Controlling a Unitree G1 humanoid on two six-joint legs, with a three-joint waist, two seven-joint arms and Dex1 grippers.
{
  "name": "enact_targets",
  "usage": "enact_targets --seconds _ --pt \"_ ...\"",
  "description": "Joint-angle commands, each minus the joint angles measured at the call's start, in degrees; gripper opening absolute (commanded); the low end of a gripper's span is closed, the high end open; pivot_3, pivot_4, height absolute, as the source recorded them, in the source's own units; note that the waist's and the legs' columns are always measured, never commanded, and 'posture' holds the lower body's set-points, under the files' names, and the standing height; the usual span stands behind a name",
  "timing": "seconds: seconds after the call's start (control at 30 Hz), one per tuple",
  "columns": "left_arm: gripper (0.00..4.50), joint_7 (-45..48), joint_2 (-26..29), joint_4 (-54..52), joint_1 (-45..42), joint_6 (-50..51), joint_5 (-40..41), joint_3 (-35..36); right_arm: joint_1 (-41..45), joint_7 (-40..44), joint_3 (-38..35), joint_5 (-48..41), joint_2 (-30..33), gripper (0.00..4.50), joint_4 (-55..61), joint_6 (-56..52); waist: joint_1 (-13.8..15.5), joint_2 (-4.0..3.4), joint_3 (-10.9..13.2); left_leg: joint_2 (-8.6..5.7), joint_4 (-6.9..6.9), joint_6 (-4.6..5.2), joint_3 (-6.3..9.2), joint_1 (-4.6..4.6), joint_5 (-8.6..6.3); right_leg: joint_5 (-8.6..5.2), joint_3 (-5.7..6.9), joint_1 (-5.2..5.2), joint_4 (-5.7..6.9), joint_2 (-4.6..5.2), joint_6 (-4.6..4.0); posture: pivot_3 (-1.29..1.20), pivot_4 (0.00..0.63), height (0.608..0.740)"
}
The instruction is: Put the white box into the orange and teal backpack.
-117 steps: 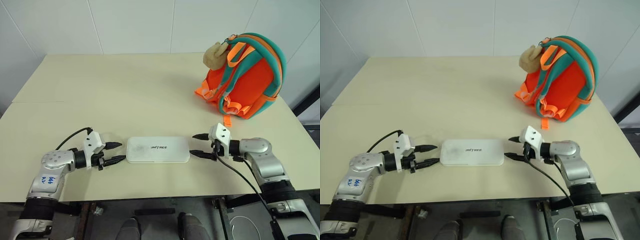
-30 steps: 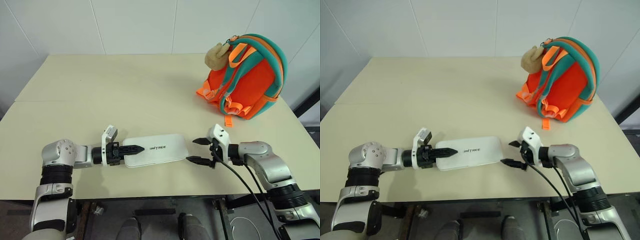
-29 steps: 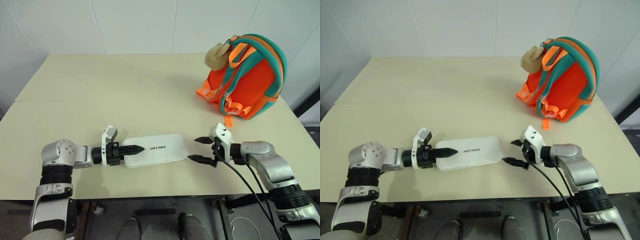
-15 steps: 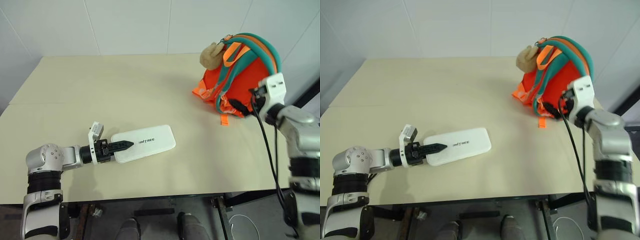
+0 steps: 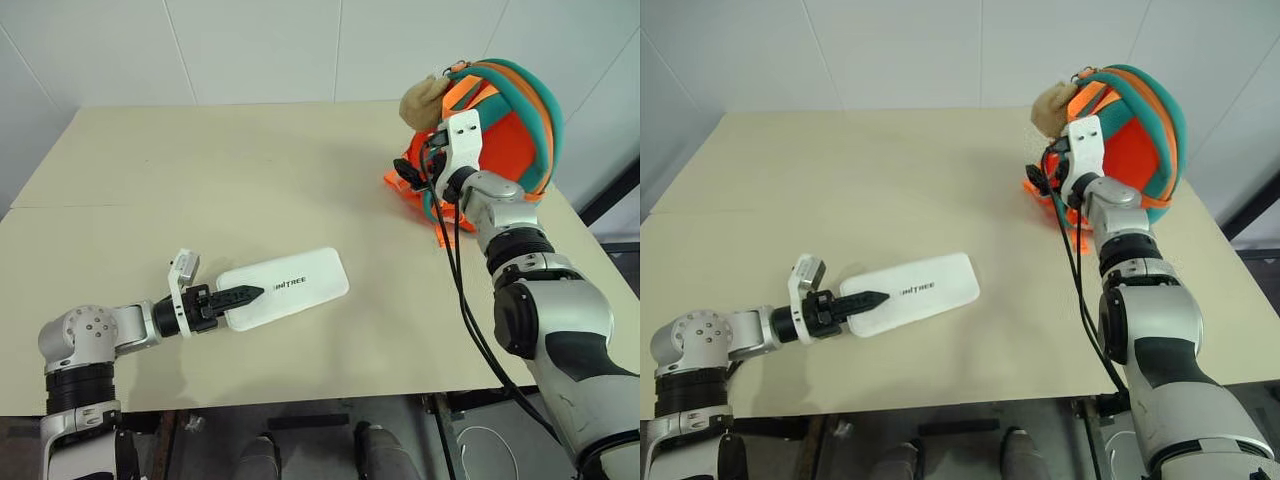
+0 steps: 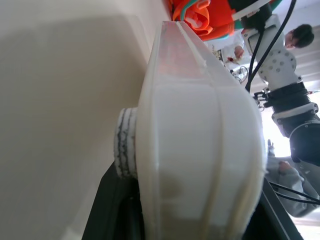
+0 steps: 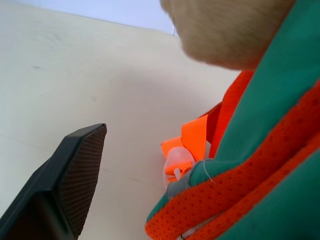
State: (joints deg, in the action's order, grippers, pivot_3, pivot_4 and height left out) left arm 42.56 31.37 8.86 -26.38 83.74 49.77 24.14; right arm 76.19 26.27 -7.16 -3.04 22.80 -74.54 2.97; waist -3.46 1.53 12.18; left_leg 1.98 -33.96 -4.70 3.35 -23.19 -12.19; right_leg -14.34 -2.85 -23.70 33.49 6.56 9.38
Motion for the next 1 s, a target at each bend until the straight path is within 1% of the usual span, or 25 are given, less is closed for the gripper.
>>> enact_targets --seconds 0.03,0.13,0.17,0.23,0.3,0.37,0.4,0.47,0.5,0.57,0.63,0.73,0.77,0.8,0.87,0.93,1.0 --pt "1.23 -3.15 -0.27 -3.44 1.1 -0.81 1.17 3.6 0.94 -1.17 -1.06 0.9 -0.9 3.6 -0.91 6.18 -0.17 -0.01 0.01 0.0 0.0 0.0 0.0 0.0 0.0 0.0 0.0 0.0 0.0 0.0 0.0 0.0 0.15 0.74" --pt "1.23 -4.61 -0.38 -4.85 2.14 -0.77 2.18 5.77 1.03 2.8 -3.5 -0.99 -2.01 2.53 -0.99 8.92 -0.64 -0.01 0.01 0.0 0.0 -0.03 0.01 0.03 0.02 0.0 0.0 0.0 0.01 -0.01 0.0 0.0 0.15 0.74" --pt "1.23 -5.08 -0.25 -5.57 3.19 -1.19 2.42 6.98 1.13 6.58 -5.43 -3.28 -2.74 2.27 -0.36 10.61 -0.98 -0.01 0.01 0.0 -0.01 -0.05 0.01 0.04 0.04 0.0 0.0 0.0 0.0 -0.01 0.0 0.0 0.15 0.74" --pt "1.23 -5.9 -0.19 -6.52 4.48 -1.7 2.94 8.39 1.27 11.0 -7.98 -5.85 -3.57 1.55 0.25 12.43 -1.55 -0.01 0.01 0.0 -0.01 -0.05 0.01 0.07 0.04 0.0 -0.01 0.01 0.02 -0.01 0.0 0.0 0.15 0.74" --pt "1.23 -6.09 0.18 -7.47 5.46 -2.17 3.47 9.0 1.76 20.94 -10.33 -9.79 -4.97 0.85 1.56 10.74 -1.68 -0.01 0.01 0.02 -0.01 -0.07 0.02 0.12 0.06 0.0 -0.01 0.01 0.05 -0.03 0.01 0.0 0.15 0.74" --pt "1.23 -6.18 0.74 -8.65 6.32 -2.52 4.16 9.77 2.77 31.91 -12.1 -14.32 -6.21 0.29 3.76 3.86 -1.82 -0.02 0.01 0.02 -0.01 -0.08 0.01 0.14 0.07 0.0 -0.02 0.0 0.08 -0.04 0.01 0.0 0.15 0.74" --pt "1.23 -6.03 1.22 -9.11 6.74 -3.0 4.53 10.43 2.87 37.79 -11.96 -16.54 -6.36 0.04 6.42 -2.06 -1.99 -0.02 0.01 0.02 -0.02 -0.08 0.01 0.15 0.08 0.0 -0.02 0.0 0.12 -0.04 0.01 0.0 0.15 0.74" --pt "1.23 -5.95 1.85 -9.59 7.35 -4.06 4.93 11.3 2.04 44.78 -10.74 -18.78 -6.22 0.01 11.47 -9.87 -2.23 -0.05 0.03 0.04 -0.04 -0.1 0.02 0.16 0.09 0.0 -0.02 0.0 0.36 -0.06 0.01 0.0 0.15 0.74" --pt "1.23 -5.97 2.08 -9.72 7.6 -4.58 5.11 11.49 1.27 46.58 -9.91 -19.22 -6.09 0.01 13.93 -12.4 -2.25 -0.07 0.05 0.04 -0.04 -0.1 0.04 0.15 0.09 0.0 -0.02 -0.01 0.39 -0.06 0.01 0.0 0.15 0.74" --pt "1.23 -6.55 1.71 -8.04 7.1 -8.68 5.73 15.52 -4.48 50.71 -6.15 -25.06 -4.96 0.01 31.26 -28.35 -1.99 -0.07 0.04 0.04 -0.02 -0.1 0.06 0.14 0.09 -0.01 0.0 -0.03 0.39 -0.06 0.0 0.0 0.15 0.74" --pt "1.23 -5.7 3.06 -6.9 8.39 -12.64 3.98 16.27 -10.6 51.79 -3.31 -31.94 -2.87 0.01 47.99 -43.23 -1.4 -0.07 0.04 0.05 -0.02 -0.13 0.14 0.07 0.06 -0.07 0.06 -0.05 0.37 -0.07 -0.04 0.0 0.15 0.74" --pt "1.23 -2.88 4.74 -6.21 11.8 -17.11 3.4 16.9 -18.09 50.92 -1.04 -39.81 1.36 0.01 65.79 -56.31 -0.92 -0.1 0.06 0.05 -0.03 -0.2 0.16 0.01 -0.06 -0.28 0.1 -0.12 0.41 -0.05 -0.1 0.0 0.15 0.74" --pt "1.23 -2.26 5.47 -6.18 12.85 -17.81 3.46 17.09 -20.16 50.77 -0.36 -41.66 2.93 0.01 70.43 -59.11 -0.69 -0.1 0.06 0.04 -0.02 -0.16 0.15 -0.04 -0.1 -0.33 0.1 -0.15 0.4 -0.03 -0.11 0.0 0.15 0.74" --pt "1.23 -1.58 6.59 -5.74 13.71 -16.45 4.48 17.29 -22.0 50.87 0.21 -43.65 4.6 0.01 74.39 -61.78 -0.46 -0.09 0.06 0.04 -0.02 -0.17 0.14 -0.08 -0.16 -0.39 0.1 -0.19 0.39 -0.03 -0.13 0.0 0.15 0.74" --pt "1.23 1.0 8.73 -7.22 16.15 -17.0 4.8 16.77 -26.39 52.74 2.66 -46.16 9.46 0.01 81.34 -65.78 0.21 -0.07 0.05 0.05 -0.05 -0.11 0.12 -0.11 -0.27 -0.49 0.11 -0.24 0.38 -0.03 -0.18 0.0 0.15 0.74" --pt "1.23 2.78 9.58 -9.43 17.39 -18.63 5.33 16.8 -30.15 54.18 4.67 -47.34 13.27 0.01 85.2 -67.2 0.46 -0.02 0.01 0.05 -0.11 -0.15 0.13 -0.08 -0.42 -0.71 0.12 -0.25 0.31 -0.03 -0.25 0.0 0.15 0.74" --pt "1.23 4.03 10.14 -12.59 17.71 -19.78 6.63 17.0 -33.0 54.62 6.19 -47.07 15.64 0.01 86.42 -66.62 0.68 0.0 0.01 0.05 -0.17 -0.15 0.11 -0.05 -0.49 -0.78 0.13 -0.24 0.31 -0.02 -0.33 0.0 0.15 0.74"
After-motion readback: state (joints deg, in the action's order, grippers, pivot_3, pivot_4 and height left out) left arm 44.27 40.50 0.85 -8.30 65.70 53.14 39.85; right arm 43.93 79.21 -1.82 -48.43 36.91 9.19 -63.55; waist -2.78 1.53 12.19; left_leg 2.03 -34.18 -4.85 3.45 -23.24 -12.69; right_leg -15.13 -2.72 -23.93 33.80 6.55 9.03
